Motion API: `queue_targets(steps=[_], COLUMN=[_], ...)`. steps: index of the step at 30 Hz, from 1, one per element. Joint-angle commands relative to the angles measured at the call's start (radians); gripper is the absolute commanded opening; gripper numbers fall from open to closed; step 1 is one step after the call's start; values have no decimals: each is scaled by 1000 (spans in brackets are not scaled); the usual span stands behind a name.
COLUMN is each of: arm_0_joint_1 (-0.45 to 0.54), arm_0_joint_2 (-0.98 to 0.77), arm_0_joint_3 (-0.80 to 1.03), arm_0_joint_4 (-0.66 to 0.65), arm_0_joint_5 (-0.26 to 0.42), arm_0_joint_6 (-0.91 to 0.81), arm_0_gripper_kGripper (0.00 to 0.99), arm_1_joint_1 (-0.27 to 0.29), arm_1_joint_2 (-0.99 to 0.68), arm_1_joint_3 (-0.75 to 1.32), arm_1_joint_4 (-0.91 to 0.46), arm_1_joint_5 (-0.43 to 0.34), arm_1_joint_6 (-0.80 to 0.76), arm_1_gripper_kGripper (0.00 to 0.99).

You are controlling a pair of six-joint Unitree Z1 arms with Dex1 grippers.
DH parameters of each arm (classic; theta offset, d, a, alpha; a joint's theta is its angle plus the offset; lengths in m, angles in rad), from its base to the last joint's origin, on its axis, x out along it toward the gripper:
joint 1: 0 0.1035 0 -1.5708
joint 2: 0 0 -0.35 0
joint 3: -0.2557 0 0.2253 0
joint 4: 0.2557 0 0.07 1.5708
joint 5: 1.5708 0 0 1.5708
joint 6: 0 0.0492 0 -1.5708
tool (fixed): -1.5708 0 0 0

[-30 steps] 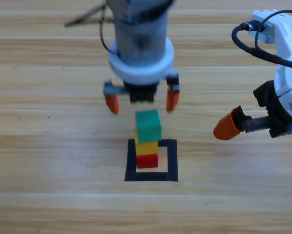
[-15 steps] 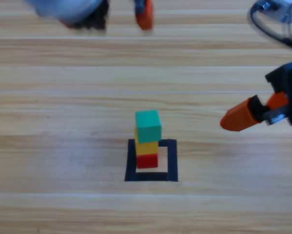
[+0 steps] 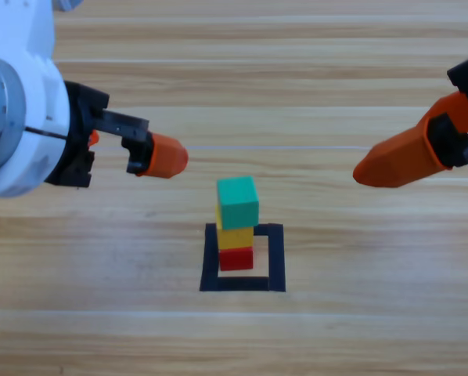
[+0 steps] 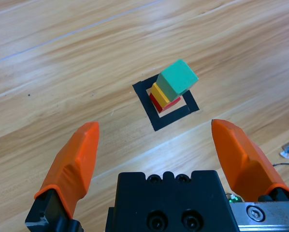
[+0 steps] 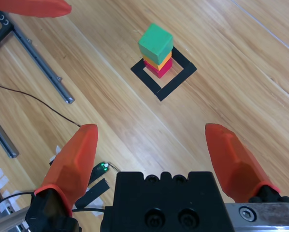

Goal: Stack the blocks in the rectangular block: red at the bottom, yellow in the middle, green on top

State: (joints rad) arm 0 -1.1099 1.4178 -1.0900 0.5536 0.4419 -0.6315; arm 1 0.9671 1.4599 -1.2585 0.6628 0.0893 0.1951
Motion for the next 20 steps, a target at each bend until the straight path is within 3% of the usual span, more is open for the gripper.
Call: queue_targets(steps=[1,20], arm_0_joint_1=[-18,-18], arm_0_joint_2=[3,3], arm_0_joint_3=[33,55], arm_0_joint_4=[-20,-26], arm_0_joint_5=[-11,-15], arm_0_joint_6=[7,-4], arm_0_gripper_kGripper=[990,990], arm_1_joint_1=[39,39], arm_1_joint_2=[17,56], arm_1_joint_3=[-1,2], arm_1_joint_4=[17,17], arm_1_joint_5=[21,0], arm_1_joint_6=[-23,-29], arm_1_gripper_kGripper=[976,976])
